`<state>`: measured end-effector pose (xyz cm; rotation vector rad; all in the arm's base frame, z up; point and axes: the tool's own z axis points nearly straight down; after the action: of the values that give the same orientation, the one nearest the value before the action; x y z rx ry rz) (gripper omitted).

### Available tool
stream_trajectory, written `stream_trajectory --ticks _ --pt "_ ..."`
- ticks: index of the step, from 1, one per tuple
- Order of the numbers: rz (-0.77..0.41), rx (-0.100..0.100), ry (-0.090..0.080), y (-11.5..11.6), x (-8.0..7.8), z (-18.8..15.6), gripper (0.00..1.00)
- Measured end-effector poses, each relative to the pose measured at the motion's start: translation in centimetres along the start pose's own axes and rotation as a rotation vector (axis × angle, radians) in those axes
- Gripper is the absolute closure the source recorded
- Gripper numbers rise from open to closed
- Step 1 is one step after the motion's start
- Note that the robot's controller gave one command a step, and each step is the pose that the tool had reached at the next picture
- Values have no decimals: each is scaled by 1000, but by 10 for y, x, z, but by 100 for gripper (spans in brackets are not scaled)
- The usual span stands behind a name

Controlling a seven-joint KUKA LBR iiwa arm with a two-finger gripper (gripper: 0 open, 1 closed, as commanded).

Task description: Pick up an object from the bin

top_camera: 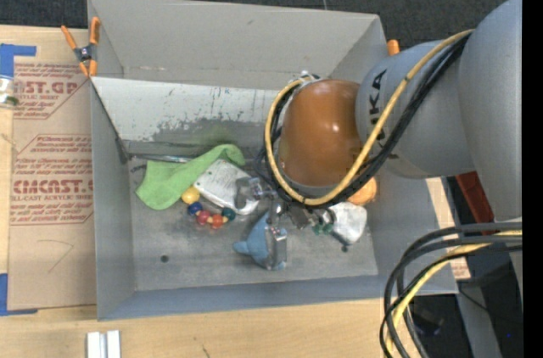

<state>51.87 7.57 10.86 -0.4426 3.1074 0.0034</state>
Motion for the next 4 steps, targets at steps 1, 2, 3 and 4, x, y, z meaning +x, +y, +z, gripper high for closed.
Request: stream_trajectory --ticks 1,2,3,4 --pt "-152 -2 8 -13 13 12 0" --pt "-154 0 -1 -20 2 6 0" --pt "-302 -2 3 -28 16 31 0" --pt "-326 -1 -2 -31 12 39 100"
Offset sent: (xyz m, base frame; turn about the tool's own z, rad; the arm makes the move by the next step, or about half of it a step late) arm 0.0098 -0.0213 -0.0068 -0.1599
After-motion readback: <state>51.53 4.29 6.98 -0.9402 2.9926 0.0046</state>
